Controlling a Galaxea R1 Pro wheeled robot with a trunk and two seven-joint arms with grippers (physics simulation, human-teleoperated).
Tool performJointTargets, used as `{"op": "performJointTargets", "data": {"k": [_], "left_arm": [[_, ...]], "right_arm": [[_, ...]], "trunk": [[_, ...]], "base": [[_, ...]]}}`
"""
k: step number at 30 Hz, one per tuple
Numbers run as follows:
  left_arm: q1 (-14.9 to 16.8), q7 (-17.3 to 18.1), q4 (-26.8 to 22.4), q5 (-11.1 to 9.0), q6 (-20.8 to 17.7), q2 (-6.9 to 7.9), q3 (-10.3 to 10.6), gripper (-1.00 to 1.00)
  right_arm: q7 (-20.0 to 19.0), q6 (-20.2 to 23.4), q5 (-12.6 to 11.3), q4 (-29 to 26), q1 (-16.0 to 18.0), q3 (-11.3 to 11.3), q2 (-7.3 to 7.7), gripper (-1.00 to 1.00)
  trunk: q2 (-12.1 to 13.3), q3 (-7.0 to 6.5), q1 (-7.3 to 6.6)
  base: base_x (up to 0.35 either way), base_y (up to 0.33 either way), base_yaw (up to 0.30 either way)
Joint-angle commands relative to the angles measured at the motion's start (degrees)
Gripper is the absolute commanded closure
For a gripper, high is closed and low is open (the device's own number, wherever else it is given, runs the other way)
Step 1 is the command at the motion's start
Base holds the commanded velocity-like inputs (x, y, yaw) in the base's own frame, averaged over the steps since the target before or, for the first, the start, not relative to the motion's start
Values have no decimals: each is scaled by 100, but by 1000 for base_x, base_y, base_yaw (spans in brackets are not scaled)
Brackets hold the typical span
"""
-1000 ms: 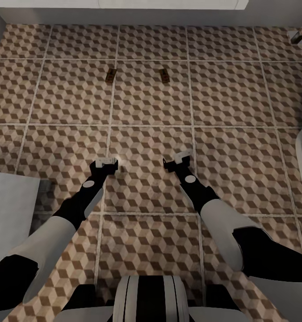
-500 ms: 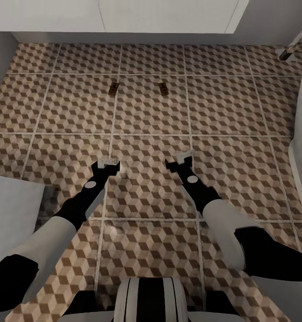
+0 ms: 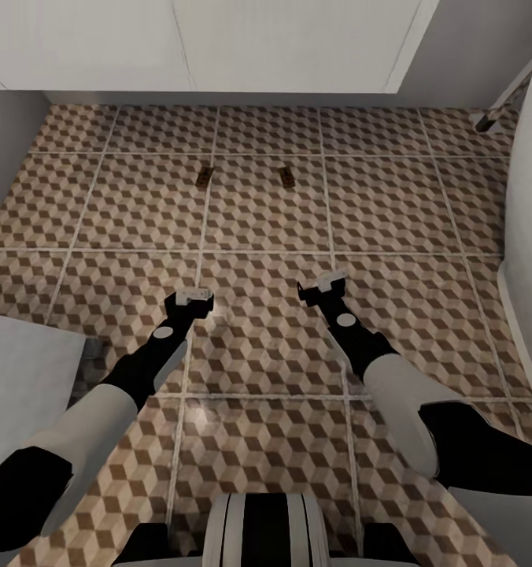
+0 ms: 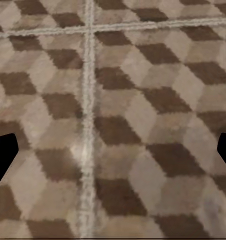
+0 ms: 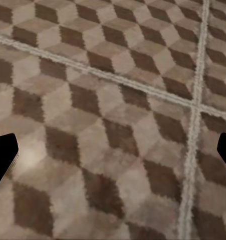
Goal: Take the four mousetraps from the cabinet in the bathroom and place them on the bathroom floor. Make sure all four end up on the same floor surface, and ensure that at least two of them are either under or directly next to the same bathroom sink.
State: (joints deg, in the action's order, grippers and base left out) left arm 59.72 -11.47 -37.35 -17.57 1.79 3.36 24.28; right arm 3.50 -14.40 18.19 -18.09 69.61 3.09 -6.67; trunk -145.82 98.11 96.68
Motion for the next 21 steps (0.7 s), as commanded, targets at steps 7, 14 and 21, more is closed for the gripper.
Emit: {"op": "performJointTargets", "data": {"k": [7, 14, 21], "left_arm": [[-19, -28, 284, -61, 36, -87, 96, -100], [-108, -22, 488, -62, 82, -133, 225, -100], [-138, -15, 971, -62, 543, -223, 244, -100]], "right_arm": [[36, -268, 27, 416, -7, 25, 7, -100], [41, -745, 27, 995, -9, 25, 31, -100], [44, -986, 20, 1368, -9, 25, 101, -100]], "trunk": [[8, -153, -18], [18, -308, -36], [22, -375, -44]], "base": [[0, 0, 0], [0, 0, 0], [0, 0, 0]]}}
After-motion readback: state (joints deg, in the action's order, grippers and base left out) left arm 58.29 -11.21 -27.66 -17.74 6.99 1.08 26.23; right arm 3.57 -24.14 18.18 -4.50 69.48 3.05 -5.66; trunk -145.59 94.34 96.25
